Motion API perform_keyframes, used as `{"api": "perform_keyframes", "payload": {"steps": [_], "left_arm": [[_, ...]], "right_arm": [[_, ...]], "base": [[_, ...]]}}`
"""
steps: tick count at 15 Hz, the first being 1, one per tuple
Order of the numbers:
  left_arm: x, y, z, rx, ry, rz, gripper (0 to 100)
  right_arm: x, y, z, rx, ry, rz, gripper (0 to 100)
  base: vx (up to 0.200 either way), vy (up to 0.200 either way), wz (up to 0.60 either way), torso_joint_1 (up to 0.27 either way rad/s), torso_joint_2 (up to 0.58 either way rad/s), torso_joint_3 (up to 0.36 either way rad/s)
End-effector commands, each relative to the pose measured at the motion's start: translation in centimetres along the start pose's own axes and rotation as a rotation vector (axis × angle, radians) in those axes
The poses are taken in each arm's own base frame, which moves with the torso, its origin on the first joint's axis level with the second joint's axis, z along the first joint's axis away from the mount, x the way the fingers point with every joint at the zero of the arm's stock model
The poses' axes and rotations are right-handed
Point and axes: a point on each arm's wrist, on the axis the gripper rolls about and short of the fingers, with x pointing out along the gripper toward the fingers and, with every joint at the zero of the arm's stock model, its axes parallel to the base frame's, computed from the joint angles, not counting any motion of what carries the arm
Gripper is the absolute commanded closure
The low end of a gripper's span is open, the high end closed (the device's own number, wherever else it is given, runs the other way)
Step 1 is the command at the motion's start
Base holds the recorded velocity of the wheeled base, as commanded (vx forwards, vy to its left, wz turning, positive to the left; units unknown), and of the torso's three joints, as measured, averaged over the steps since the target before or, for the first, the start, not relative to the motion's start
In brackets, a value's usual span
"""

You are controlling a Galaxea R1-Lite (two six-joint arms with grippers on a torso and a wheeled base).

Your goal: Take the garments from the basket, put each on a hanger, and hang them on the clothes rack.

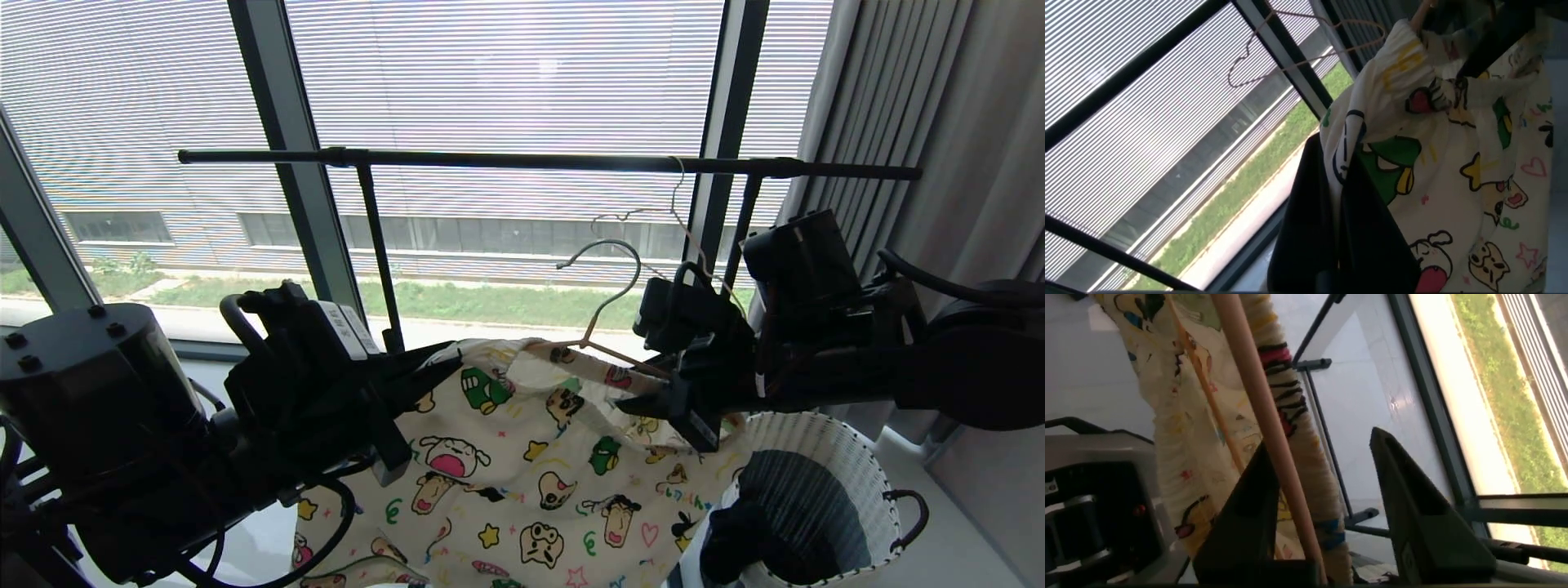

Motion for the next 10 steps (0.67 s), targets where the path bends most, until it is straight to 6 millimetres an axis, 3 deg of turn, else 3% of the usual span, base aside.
{"api": "perform_keyframes", "payload": {"steps": [1, 7, 8, 10], "left_arm": [[0.1, -0.2, 0.0, 0.0, -0.002, -0.007, 100], [0.3, -0.8, -0.1, -0.014, 0.002, -0.037, 100], [0.4, -1.0, -0.4, -0.022, 0.015, -0.044, 0], [0.5, -1.0, -0.7, -0.051, 0.051, -0.01, 0]], "right_arm": [[0.1, 0.0, 0.0, 0.0, 0.0, -0.004, 100], [-0.8, -0.3, 0.5, -0.069, -0.036, -0.033, 100], [-1.1, -0.4, 0.5, -0.092, -0.041, -0.038, 100], [-1.8, -0.6, 0.5, -0.114, -0.05, -0.053, 100]], "base": [[0.0, 0.0, 0.0, 0.0, 0.0, 0.0], [0.0, 0.0, 0.0, 0.0, 0.0, 0.0], [0.0, 0.0, 0.0, 0.0, 0.0, 0.0], [0.0, 0.0, 0.0, 0.0, 0.0, 0.0]]}}
